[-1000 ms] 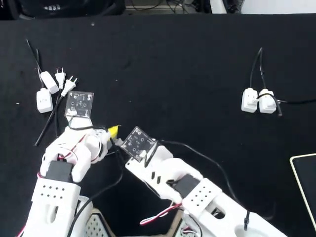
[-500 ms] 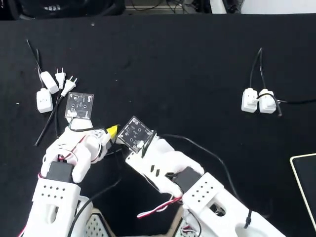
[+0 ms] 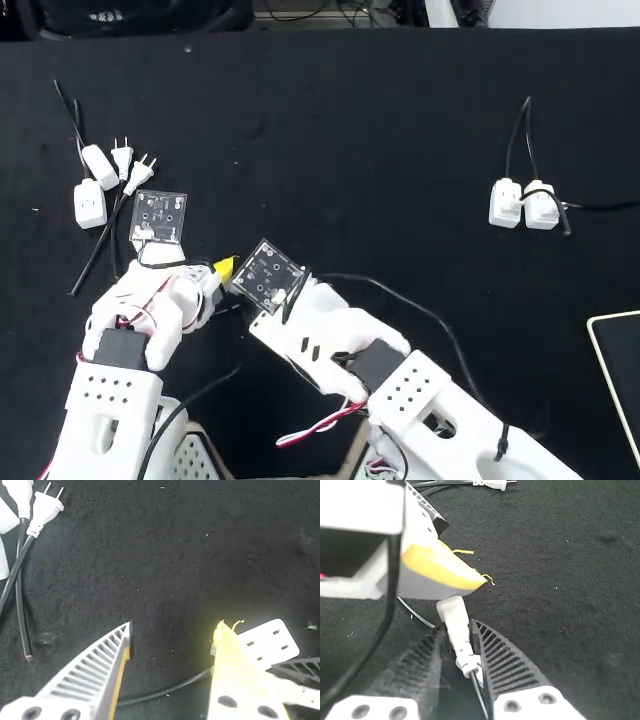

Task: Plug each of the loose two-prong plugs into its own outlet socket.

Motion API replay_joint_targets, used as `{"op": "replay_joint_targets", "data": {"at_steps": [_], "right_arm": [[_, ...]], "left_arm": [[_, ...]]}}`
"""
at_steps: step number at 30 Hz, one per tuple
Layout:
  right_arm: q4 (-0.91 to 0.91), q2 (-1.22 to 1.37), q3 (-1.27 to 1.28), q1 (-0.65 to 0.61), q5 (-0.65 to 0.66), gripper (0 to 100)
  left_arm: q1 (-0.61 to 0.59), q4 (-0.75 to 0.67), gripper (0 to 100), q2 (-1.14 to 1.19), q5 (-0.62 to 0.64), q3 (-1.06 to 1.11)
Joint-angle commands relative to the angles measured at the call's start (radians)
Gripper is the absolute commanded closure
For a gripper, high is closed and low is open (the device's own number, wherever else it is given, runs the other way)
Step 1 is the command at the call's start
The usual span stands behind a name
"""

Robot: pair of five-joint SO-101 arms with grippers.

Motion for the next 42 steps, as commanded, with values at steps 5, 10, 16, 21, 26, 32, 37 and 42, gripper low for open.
{"op": "replay_joint_targets", "data": {"at_steps": [5, 10, 16, 21, 26, 32, 37, 42], "right_arm": [[-0.012, -0.042, -0.131, -0.02, -0.008, 98.8], [-0.011, -0.042, -0.131, -0.015, -0.008, 98.8], [-0.008, -0.042, -0.151, -0.018, -0.077, 98.8], [-0.006, -0.042, -0.148, -0.018, -0.075, 98.8], [-0.006, -0.041, -0.147, -0.014, -0.075, 98.8], [-0.011, -0.041, -0.15, -0.014, -0.084, 98.8], [-0.014, -0.041, -0.15, -0.014, -0.086, 98.8], [-0.014, -0.041, -0.153, -0.014, -0.127, 98.8]], "left_arm": [[0.012, 0.006, 73, 0.009, -0.012, 0.005], [0.012, 0.006, 73, 0.009, -0.005, 0.013], [0.012, 0.002, 73, 0.002, -0.005, 0.03], [0.013, 0.002, 73, 0.002, -0.003, 0.031], [0.015, 0.002, 73, 0.002, -0.002, 0.031], [0.015, 0.0, 73, 0.002, 0.057, 0.031], [0.016, 0.0, 73, 0.002, 0.058, 0.031], [0.021, -0.011, 73, 0.0, 0.054, 0.044]]}}
